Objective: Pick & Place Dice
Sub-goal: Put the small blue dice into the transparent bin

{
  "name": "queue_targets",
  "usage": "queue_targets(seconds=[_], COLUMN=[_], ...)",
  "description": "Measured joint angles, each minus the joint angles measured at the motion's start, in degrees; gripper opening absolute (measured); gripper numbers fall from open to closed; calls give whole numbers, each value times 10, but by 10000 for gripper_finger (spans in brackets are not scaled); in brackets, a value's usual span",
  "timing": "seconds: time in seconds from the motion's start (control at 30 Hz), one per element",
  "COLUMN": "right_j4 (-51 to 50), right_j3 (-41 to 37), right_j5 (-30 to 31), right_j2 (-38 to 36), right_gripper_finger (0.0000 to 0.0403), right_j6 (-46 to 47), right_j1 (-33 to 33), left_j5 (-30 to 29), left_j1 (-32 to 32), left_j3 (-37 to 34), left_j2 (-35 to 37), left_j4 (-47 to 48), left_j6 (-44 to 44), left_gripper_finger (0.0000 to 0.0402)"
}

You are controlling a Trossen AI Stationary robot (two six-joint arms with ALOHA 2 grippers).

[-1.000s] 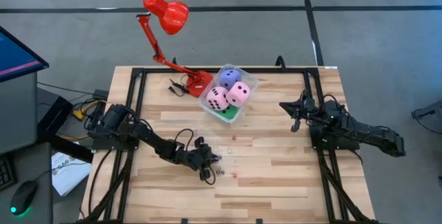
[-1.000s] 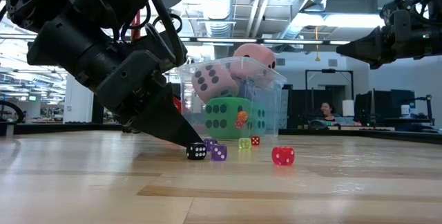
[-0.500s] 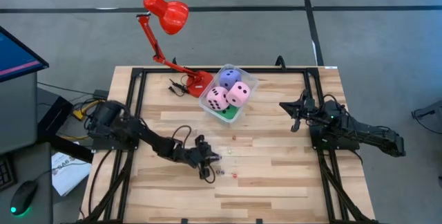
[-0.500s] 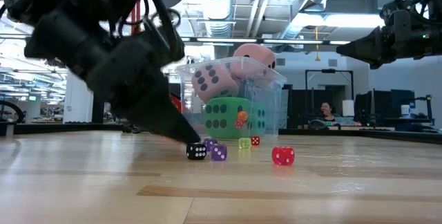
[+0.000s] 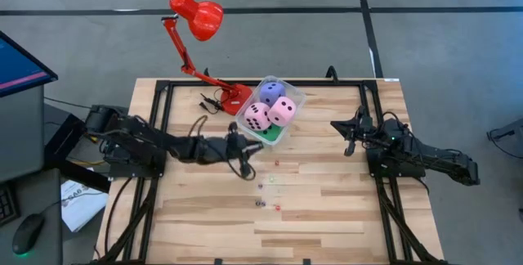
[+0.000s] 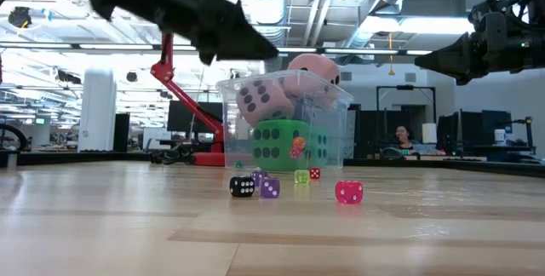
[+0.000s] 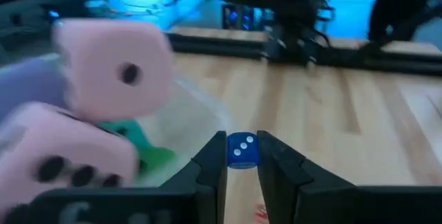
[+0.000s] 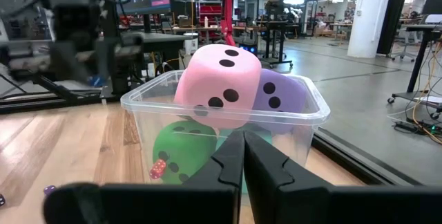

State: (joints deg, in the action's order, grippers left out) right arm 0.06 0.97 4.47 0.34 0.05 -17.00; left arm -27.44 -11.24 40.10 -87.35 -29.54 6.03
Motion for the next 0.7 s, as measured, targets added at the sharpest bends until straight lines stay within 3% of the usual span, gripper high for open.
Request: queue_targets(seconds=[0.23, 0.5, 0.7], right_j4=[0, 0, 0], right_j3=[0, 0, 0], right_j5=[0, 0, 0], right_j2=[0, 0, 0], right_gripper_finger=[8, 8, 8], right_j6=[0, 0, 0], right_j1=[0, 0, 0], left_j5=[0, 3, 2], left_j1=[67, 101, 102], left_j3=[0, 0, 0], left_j2=[30, -7, -16], left_j4=[-15, -55, -57], left_j6=[-11, -11, -12], left_gripper_finger=[53, 56, 95])
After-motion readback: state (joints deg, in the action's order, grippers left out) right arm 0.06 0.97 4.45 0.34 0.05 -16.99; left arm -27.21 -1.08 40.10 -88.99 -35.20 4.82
